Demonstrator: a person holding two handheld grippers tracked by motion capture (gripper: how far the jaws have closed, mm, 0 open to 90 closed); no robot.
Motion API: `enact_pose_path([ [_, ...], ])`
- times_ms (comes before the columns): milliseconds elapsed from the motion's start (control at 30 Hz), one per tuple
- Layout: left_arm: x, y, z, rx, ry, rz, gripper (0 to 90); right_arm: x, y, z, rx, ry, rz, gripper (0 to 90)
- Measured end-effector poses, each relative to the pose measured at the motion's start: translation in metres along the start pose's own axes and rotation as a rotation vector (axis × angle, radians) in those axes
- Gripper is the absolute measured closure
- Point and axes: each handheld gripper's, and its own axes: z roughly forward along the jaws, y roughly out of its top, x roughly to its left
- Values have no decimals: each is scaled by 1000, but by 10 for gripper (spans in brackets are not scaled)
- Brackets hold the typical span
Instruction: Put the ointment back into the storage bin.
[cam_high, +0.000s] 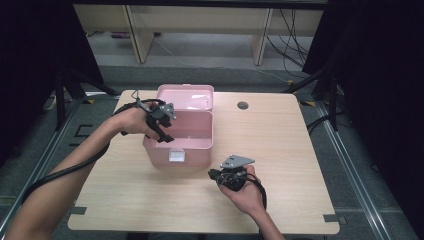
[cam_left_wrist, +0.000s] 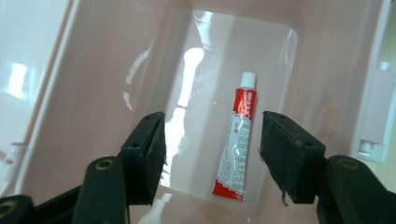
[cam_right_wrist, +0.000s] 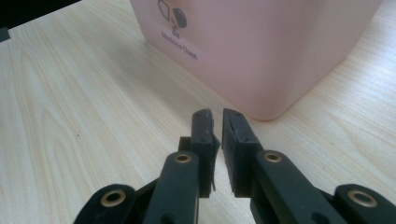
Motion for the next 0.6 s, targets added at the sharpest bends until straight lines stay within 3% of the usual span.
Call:
enact_pose_path([
  [100,-4,-5,-4,-106,13,-69,390,-2,1,-1,-10,-7,-17,836],
  [133,-5,-6,-6,-129,20,-79,386,-1,1,-1,-6,1,5,835],
  [200,-6,-9,-8,-173,39,-102,379,-3,2,-1,-17,-5,-14,834],
  [233,-5,-10,-9,-172,44,-88,371,-3,2,-2,-18,-6,-19,834],
  [300,-5,-12,-8,-179,48,-100,351,-3,3,-1,-26,-10,-29,834],
  [400,-1,-14,-7,-166,68,-123,344,-1,3,-1,-20,-7,2,833],
  [500,1,-14,-6,-195,83,-185,345,-1,3,-2,-23,-5,-8,832],
  [533,1,-14,-6,-205,87,-196,346,1,3,-4,-14,-1,13,832],
  [600,0,-14,-6,-217,91,-215,348,0,4,-5,-15,-1,10,831],
])
